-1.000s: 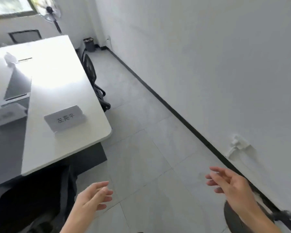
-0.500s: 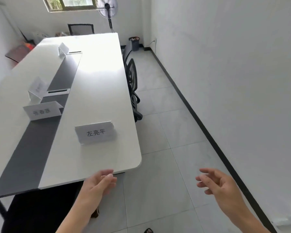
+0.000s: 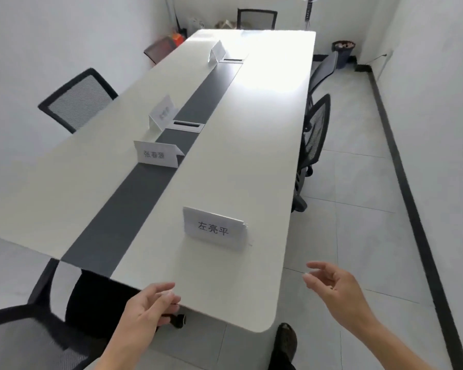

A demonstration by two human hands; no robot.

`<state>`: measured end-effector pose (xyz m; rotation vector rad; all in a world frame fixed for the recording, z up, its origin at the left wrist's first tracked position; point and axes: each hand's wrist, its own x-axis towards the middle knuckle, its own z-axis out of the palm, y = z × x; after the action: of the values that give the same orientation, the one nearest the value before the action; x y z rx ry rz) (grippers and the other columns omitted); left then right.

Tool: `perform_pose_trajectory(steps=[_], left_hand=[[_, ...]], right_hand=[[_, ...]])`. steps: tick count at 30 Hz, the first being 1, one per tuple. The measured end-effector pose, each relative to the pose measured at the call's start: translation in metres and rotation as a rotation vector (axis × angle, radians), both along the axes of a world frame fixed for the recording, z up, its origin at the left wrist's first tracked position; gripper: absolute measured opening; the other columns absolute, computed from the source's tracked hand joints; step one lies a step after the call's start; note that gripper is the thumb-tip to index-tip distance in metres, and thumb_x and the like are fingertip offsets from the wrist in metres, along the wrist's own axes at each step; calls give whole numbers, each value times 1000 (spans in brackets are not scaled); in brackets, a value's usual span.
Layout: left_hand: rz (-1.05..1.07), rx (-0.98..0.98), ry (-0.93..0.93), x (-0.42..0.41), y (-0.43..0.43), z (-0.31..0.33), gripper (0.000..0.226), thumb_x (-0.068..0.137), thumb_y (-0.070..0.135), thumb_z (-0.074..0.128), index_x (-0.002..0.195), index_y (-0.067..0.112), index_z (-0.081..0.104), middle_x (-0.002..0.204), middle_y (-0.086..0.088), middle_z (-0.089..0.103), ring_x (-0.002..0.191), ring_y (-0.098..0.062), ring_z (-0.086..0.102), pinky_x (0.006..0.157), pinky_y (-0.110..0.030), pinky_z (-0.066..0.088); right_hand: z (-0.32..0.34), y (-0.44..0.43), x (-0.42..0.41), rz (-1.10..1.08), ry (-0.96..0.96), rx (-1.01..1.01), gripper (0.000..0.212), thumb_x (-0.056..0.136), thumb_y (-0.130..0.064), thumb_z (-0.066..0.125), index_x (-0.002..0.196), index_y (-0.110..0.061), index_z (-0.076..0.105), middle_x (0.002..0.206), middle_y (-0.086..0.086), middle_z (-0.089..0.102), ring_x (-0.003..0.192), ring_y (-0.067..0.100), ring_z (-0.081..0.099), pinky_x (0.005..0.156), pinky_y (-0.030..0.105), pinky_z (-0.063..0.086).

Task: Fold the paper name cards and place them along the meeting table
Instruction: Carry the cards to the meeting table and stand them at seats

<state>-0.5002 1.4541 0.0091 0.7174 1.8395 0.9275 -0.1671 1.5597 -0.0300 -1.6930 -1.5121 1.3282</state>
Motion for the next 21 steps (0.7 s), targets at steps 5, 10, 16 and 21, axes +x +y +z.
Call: perform_pose_trajectory(steps=[5, 10, 16, 21], left_hand=[[186, -48, 27, 5, 12, -1, 19, 93, 4, 54, 99, 16, 67, 85, -7, 77, 85, -29, 70, 71, -35, 53], [354, -126, 33, 12, -11, -3, 19, 92, 3, 54, 98, 15, 68, 83, -5, 78, 84, -27, 71, 71, -37, 52], [452, -161, 13, -5, -26, -13, 14, 91, 8, 60, 96, 17, 69, 84, -8, 77, 84, -28, 71, 69, -36, 51], [381, -138, 0, -36, 6, -18, 16, 92, 8, 57, 101, 15, 67, 84, -9, 76, 85, -28, 71, 71, -36, 53]], right_hand=[[-40, 110, -62, 331, -177, 89, 41, 78, -40, 73, 115, -25, 63, 99, -16, 69, 99, 4, 65, 87, 30, 53], [-86, 162, -123, 556, -329, 47, 78, 72, -52, 72, 139, -28, 41, 140, -5, 48, 126, 17, 48, 94, 34, 43], [-114, 179, -155, 616, -369, 38, 74, 75, -54, 70, 139, -30, 41, 139, -3, 52, 122, 21, 52, 94, 36, 44], [-98, 179, -156, 529, -302, 69, 55, 74, -48, 73, 126, -34, 60, 118, -5, 68, 107, 20, 61, 88, 34, 47]])
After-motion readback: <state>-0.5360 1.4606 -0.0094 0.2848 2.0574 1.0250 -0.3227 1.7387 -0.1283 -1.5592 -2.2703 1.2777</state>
